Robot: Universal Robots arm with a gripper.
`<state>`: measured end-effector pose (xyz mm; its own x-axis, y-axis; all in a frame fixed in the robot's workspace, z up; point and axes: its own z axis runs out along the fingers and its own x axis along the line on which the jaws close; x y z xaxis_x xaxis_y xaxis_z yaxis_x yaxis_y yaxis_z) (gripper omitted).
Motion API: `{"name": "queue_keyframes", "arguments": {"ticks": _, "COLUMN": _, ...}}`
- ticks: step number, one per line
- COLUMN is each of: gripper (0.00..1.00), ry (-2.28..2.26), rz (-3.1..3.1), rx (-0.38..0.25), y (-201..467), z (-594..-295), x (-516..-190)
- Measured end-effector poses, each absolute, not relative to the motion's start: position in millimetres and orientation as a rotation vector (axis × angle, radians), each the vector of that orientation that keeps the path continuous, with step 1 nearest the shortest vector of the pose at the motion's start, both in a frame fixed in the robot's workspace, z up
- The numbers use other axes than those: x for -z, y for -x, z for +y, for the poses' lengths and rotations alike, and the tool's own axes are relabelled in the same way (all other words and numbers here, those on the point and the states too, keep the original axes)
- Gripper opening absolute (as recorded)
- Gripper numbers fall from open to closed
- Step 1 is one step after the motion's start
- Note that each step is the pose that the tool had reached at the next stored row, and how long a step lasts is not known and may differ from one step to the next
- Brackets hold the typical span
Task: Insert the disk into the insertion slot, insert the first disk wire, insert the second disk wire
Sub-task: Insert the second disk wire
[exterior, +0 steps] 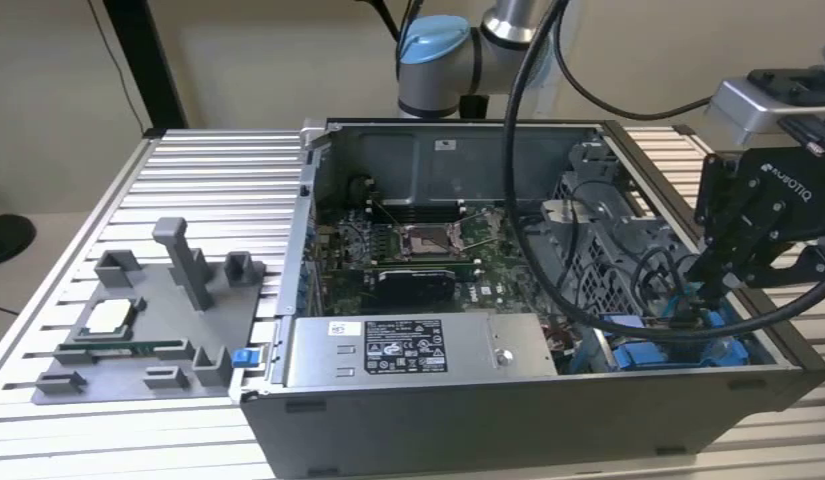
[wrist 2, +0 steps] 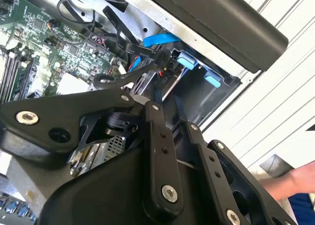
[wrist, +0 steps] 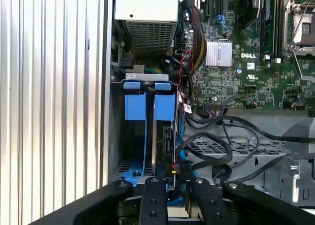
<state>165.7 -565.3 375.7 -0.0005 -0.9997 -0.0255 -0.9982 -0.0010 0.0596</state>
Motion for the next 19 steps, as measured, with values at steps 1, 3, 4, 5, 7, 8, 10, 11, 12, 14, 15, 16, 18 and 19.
{"name": "queue_keyframes", "arguments": {"ticks": 1, "gripper": 0.00, "ry": -2.204, "rz": -2.203, "rx": 0.094, "y": -166, "z": -565, "x": -378}}
{"name": "queue_keyframes", "arguments": {"ticks": 3, "gripper": 0.00, "ry": -2.204, "rz": -2.203, "rx": 0.094, "y": -166, "z": -564, "x": -383}}
{"name": "queue_keyframes", "arguments": {"ticks": 4, "gripper": 0.00, "ry": -2.204, "rz": -2.203, "rx": 0.094, "y": -166, "z": -563, "x": -385}}
{"name": "queue_keyframes", "arguments": {"ticks": 5, "gripper": 0.00, "ry": -2.204, "rz": -2.203, "rx": 0.094, "y": -166, "z": -563, "x": -387}}
{"name": "queue_keyframes", "arguments": {"ticks": 7, "gripper": 0.00, "ry": -2.204, "rz": -2.203, "rx": 0.094, "y": -166, "z": -563, "x": -391}}
{"name": "queue_keyframes", "arguments": {"ticks": 8, "gripper": 0.00, "ry": -2.203, "rz": -2.203, "rx": 0.093, "y": -166, "z": -563, "x": -392}}
{"name": "queue_keyframes", "arguments": {"ticks": 10, "gripper": 0.00, "ry": -2.203, "rz": -2.203, "rx": 0.093, "y": -166, "z": -563, "x": -392}}
{"name": "queue_keyframes", "arguments": {"ticks": 11, "gripper": 0.00, "ry": -2.203, "rz": -2.203, "rx": 0.093, "y": -166, "z": -563, "x": -392}}
{"name": "queue_keyframes", "arguments": {"ticks": 12, "gripper": 0.00, "ry": -2.203, "rz": -2.203, "rx": 0.093, "y": -166, "z": -563, "x": -392}}
{"name": "queue_keyframes", "arguments": {"ticks": 14, "gripper": 0.00, "ry": -2.203, "rz": -2.203, "rx": 0.093, "y": -166, "z": -563, "x": -392}}
{"name": "queue_keyframes", "arguments": {"ticks": 15, "gripper": 0.00, "ry": -2.203, "rz": -2.203, "rx": 0.093, "y": -167, "z": -563, "x": -392}}
{"name": "queue_keyframes", "arguments": {"ticks": 16, "gripper": 0.00, "ry": -2.203, "rz": -2.203, "rx": 0.093, "y": -169, "z": -563, "x": -392}}
{"name": "queue_keyframes", "arguments": {"ticks": 18, "gripper": 0.00, "ry": -2.203, "rz": -2.202, "rx": 0.093, "y": -173, "z": -563, "x": -392}}
{"name": "queue_keyframes", "arguments": {"ticks": 19, "gripper": 0.00, "ry": -2.203, "rz": -2.202, "rx": 0.094, "y": -176, "z": -563, "x": -392}}
